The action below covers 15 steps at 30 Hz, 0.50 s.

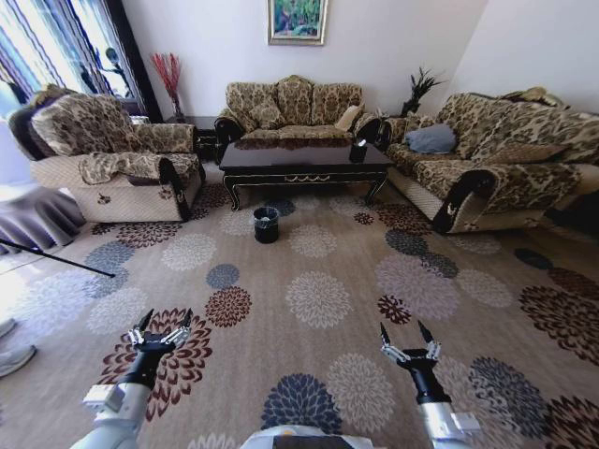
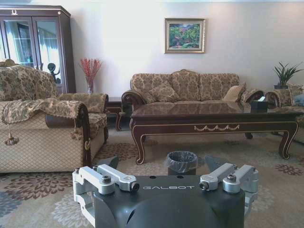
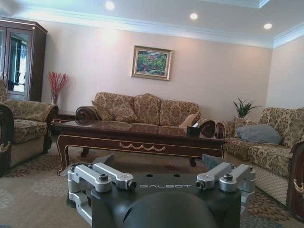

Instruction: Move to the front of the table and pick up the trash from the floor, then place it into the trash bin.

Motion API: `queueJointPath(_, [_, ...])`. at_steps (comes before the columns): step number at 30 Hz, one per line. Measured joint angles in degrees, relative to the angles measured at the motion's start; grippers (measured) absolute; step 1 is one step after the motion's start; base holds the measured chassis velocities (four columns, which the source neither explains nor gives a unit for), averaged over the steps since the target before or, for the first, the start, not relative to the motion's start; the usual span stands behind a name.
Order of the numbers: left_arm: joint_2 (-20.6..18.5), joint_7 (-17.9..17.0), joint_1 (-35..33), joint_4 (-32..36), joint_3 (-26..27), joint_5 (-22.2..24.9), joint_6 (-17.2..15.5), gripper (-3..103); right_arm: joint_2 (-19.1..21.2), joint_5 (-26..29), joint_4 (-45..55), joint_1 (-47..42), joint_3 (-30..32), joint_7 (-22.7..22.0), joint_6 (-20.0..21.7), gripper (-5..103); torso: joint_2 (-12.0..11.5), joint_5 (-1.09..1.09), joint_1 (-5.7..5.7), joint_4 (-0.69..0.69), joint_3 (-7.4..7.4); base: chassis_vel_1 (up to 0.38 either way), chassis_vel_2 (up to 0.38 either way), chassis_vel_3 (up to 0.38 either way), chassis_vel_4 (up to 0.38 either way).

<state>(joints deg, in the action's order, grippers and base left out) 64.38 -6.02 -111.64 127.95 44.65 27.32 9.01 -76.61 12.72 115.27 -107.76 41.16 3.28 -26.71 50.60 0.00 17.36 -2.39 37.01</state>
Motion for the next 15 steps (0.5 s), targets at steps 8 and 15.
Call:
queueJointPath(8, [0.00, 0.00, 0.00, 0.00, 0.00, 0.00, 0.00, 100, 0.00, 0.00, 0.00, 0.00, 0.00, 0.00, 0.00, 100, 1.78, 0.00, 0.78, -0.01, 0.99, 0.000, 0.000, 0.000, 0.000])
queueJointPath(15, [0.00, 0.00, 0.00, 0.00, 0.00, 0.00, 0.00, 100, 0.00, 0.00, 0.00, 0.00, 0.00, 0.00, 0.00, 100, 3.37, 0.00, 1.46, 0.00, 1.89, 0.000, 0.000, 0.000, 0.000])
